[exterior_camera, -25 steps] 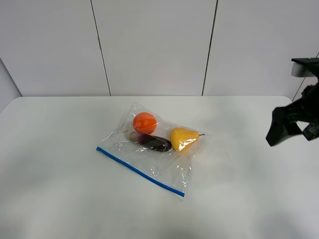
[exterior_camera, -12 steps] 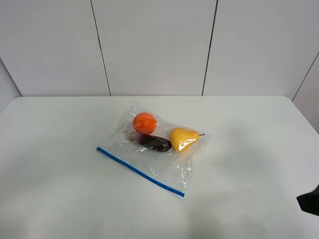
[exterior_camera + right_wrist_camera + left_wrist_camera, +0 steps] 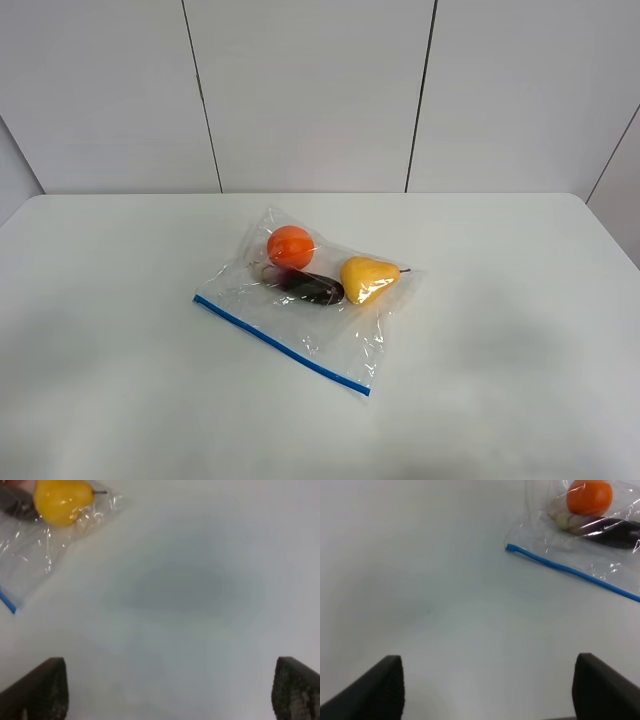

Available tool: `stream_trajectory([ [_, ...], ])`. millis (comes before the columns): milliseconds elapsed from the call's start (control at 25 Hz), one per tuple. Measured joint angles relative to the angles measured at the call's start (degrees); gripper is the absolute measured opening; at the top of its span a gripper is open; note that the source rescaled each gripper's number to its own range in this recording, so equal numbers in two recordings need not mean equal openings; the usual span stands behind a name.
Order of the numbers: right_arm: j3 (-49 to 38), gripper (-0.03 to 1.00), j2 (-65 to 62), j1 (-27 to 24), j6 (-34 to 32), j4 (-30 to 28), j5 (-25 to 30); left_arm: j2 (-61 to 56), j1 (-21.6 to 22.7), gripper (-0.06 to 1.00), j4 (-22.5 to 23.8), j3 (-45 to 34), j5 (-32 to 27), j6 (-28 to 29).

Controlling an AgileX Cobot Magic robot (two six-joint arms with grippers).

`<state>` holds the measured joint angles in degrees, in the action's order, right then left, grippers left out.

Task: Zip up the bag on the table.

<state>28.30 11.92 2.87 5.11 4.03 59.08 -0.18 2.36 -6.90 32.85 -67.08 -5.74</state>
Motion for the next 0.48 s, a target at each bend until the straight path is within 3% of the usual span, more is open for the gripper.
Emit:
stream_trajectory([
  [200,0.0,0.91,-0.27,-0.13,-0.02,-0.15,-0.07,0.0,0.0,0.91,0.0,0.0,0.0,0.0],
  [480,0.0,0.91,-9.38,-5.59,-0.06,-0.15,-0.23,0.0,0.0,0.91,0.0,0.0,0.0,0.0],
])
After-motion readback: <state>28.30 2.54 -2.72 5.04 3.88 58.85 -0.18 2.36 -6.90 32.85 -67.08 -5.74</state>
